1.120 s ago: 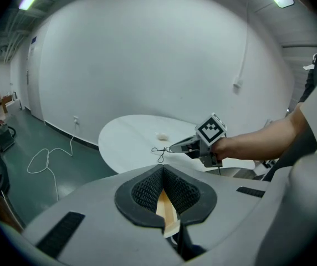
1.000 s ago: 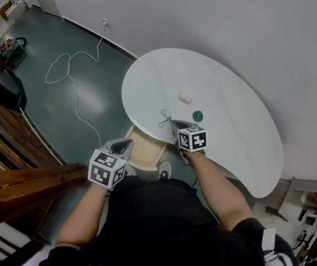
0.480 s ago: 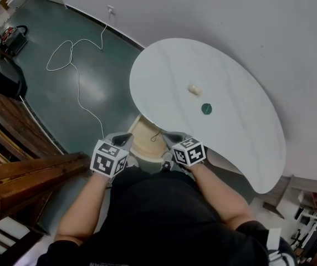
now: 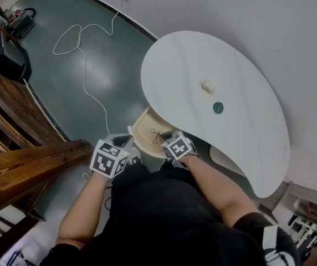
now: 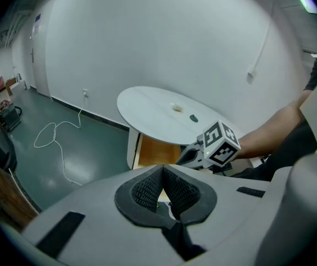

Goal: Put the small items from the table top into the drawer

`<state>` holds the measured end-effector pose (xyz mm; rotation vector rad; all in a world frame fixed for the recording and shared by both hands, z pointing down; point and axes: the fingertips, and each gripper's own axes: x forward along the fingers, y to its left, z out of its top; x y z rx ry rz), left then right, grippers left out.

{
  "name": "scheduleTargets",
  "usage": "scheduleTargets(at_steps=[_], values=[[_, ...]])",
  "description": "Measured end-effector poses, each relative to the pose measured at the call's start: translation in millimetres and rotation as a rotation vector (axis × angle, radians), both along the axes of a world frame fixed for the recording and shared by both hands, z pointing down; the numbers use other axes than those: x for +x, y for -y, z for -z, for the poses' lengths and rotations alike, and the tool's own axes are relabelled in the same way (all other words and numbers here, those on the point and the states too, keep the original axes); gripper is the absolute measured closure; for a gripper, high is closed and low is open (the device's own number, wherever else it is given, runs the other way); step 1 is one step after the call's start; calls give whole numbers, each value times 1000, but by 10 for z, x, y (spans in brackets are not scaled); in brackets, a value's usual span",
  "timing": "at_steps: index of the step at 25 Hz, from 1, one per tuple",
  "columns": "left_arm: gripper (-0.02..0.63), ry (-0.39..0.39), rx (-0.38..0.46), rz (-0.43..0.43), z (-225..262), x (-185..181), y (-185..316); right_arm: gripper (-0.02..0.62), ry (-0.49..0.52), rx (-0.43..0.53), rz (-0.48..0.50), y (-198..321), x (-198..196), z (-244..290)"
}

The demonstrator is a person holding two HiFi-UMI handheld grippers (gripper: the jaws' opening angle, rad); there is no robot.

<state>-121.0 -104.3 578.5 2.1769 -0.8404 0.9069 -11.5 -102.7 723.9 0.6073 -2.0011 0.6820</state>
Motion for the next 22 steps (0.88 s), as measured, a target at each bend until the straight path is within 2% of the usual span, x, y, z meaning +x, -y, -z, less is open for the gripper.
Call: scheduleTargets(at_steps=[4,8,12,17,22], values=[[592,36,22,6,-7,-63,8,581,-15,-55,61,9,-202,-313],[592,39,20,44,-9,-168,32,581,-48,-126,85,33,-356,-620],[592,48,11,86,-32,-286,-54,581,-82,-51,158,222,-511,-739],[592,49,-15,156,-46,-453,-191,581,-131,-10,272,256,-627,-955],[592,29,-27,195,-55,-515,-263,581,-126,9,275,276,-681,-1027]])
